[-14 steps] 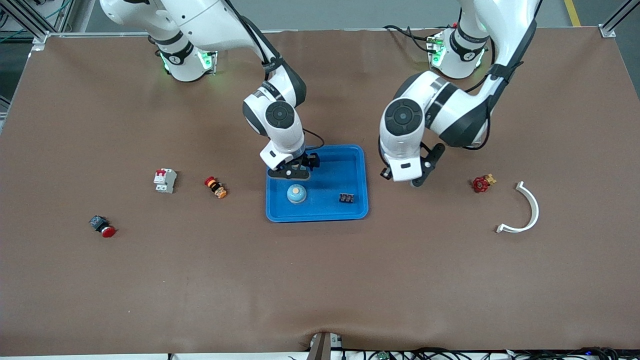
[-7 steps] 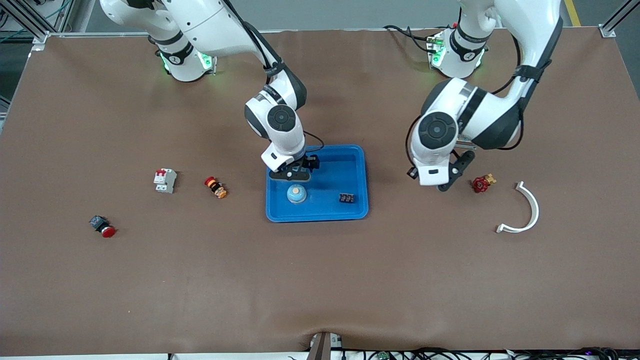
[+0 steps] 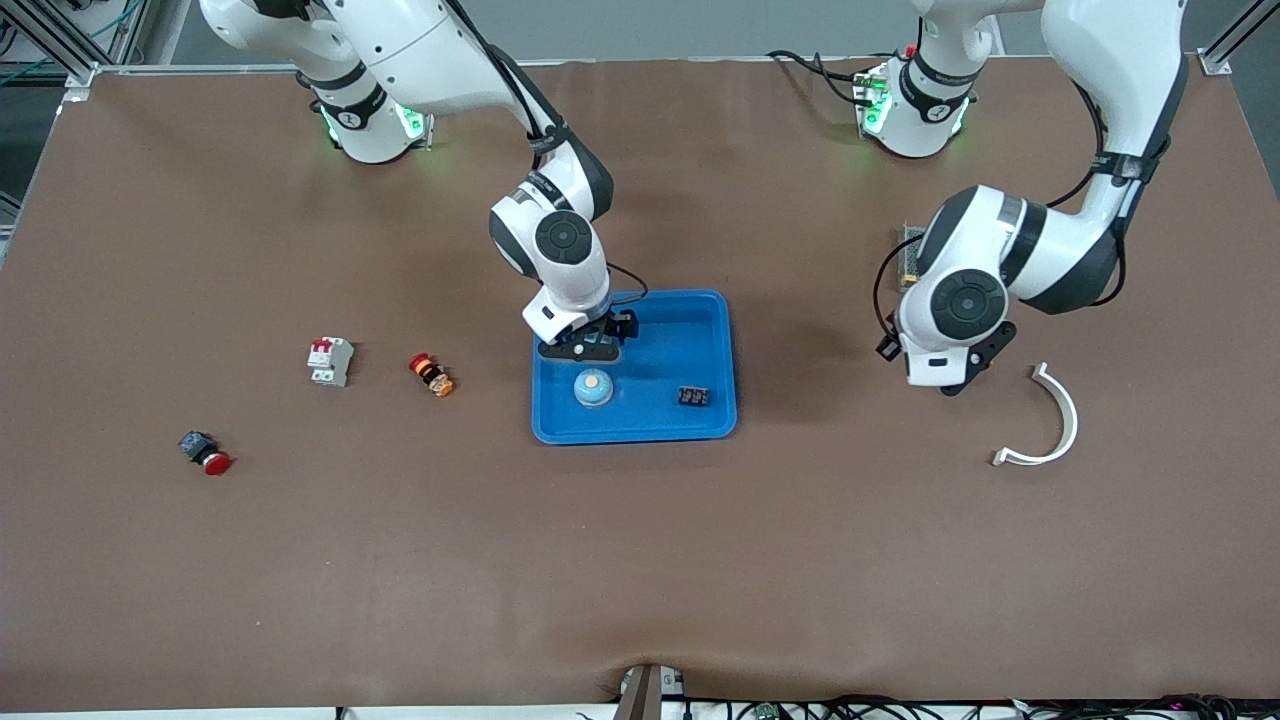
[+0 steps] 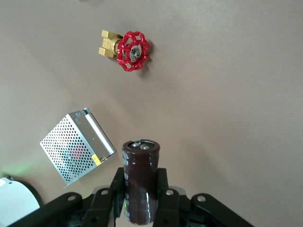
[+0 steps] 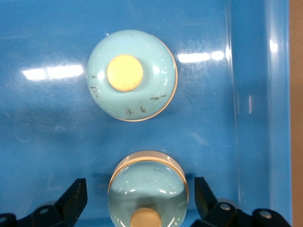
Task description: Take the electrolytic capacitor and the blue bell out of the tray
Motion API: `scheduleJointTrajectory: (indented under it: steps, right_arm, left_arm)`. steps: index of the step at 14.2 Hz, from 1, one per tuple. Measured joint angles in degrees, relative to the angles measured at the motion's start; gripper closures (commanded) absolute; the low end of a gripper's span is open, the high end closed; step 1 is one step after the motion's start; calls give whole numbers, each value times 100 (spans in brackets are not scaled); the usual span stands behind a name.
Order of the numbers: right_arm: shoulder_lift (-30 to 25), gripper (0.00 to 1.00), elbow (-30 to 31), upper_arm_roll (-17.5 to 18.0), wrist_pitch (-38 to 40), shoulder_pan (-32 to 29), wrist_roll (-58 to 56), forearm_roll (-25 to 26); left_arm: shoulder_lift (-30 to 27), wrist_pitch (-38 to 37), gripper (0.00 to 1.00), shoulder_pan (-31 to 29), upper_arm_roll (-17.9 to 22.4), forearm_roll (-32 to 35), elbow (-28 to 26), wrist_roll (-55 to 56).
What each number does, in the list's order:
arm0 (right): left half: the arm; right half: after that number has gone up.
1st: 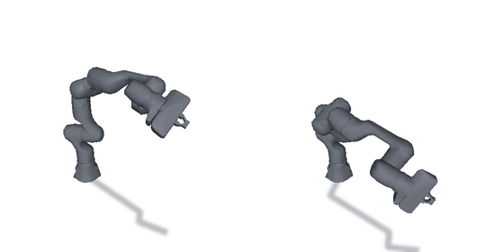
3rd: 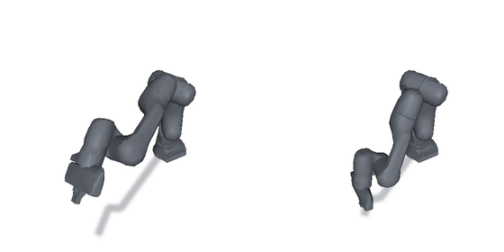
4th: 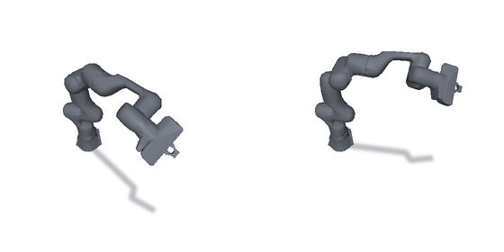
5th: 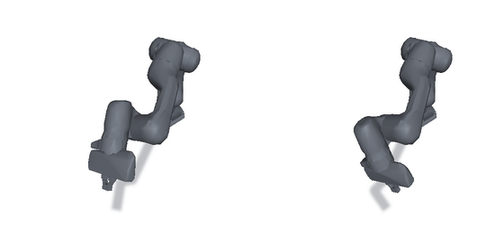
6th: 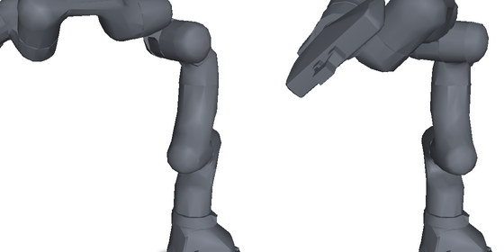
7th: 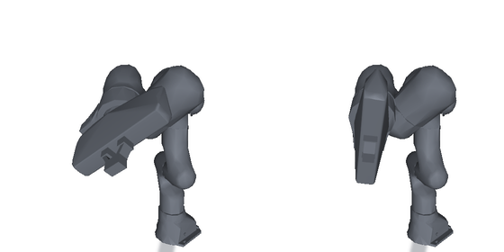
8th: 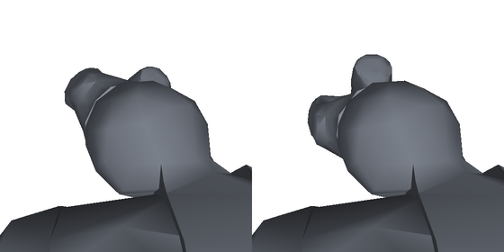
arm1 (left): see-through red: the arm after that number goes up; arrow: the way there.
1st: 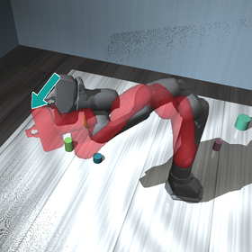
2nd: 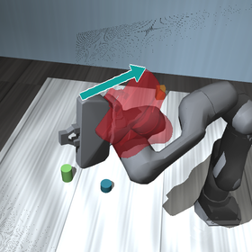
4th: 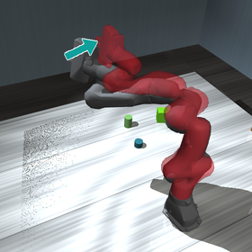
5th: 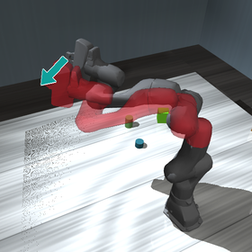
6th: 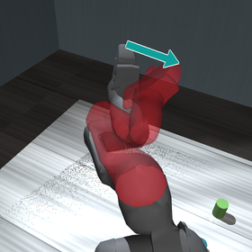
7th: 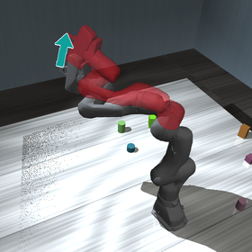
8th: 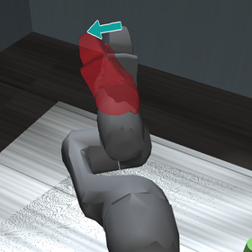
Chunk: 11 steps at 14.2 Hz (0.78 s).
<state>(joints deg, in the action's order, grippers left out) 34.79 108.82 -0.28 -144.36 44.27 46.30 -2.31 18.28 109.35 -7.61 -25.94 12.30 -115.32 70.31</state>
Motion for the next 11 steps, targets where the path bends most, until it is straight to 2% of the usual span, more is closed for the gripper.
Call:
scheduleJointTrajectory:
  steps: [2,5,7,11]
  right_arm:
    - [0,17,0,-3,0,0,0,0]
    - [0,26,-1,-7,0,0,0,1]
    - [0,40,-2,-8,0,0,0,2]
    - [-2,44,-16,-13,1,0,1,2]
  left_arm:
    - [0,248,100,-149,1,-98,-179,-164]
    - [2,1038,100,-282,1,-105,-676,-194]
    - [4,1498,100,-348,2,-107,-985,-194]
    - [8,2194,100,-543,3,-109,-1441,-194]
